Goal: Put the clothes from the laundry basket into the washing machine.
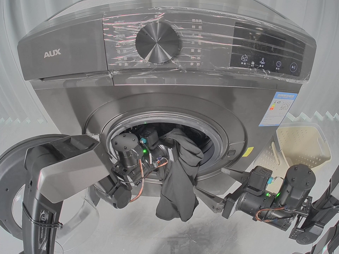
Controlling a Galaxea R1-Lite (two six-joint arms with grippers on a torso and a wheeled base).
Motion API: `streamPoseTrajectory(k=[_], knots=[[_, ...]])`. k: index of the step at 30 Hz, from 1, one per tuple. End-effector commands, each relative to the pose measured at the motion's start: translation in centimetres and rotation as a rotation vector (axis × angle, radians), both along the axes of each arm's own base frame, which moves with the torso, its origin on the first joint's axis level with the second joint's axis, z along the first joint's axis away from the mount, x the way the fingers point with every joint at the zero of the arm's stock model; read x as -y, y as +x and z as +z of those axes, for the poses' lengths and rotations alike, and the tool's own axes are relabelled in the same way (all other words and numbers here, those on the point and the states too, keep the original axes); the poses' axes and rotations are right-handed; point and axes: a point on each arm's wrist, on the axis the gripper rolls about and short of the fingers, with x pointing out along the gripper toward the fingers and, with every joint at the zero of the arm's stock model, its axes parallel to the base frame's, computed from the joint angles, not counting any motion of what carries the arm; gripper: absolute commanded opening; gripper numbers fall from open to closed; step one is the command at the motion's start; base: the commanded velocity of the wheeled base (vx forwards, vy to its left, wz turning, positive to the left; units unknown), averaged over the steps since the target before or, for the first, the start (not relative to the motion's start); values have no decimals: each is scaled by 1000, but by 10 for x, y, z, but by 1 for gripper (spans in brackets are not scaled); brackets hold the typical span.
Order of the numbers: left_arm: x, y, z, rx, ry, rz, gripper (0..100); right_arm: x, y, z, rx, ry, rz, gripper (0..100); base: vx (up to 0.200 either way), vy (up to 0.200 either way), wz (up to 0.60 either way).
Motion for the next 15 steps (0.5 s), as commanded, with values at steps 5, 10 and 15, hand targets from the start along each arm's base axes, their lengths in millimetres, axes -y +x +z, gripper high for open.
streamPoseTrajectory(k=[5,10,15], knots=[[6,37,-21,-10,-2,71,0,-1,0,-1,-3,-4,3,100,0,0,0],[13,53,-22,-9,-9,93,0,-2,-1,-1,-3,-4,6,100,0,0,0],[18,71,-8,-16,-64,158,0,-2,-1,-1,-3,-4,8,100,0,0,0]])
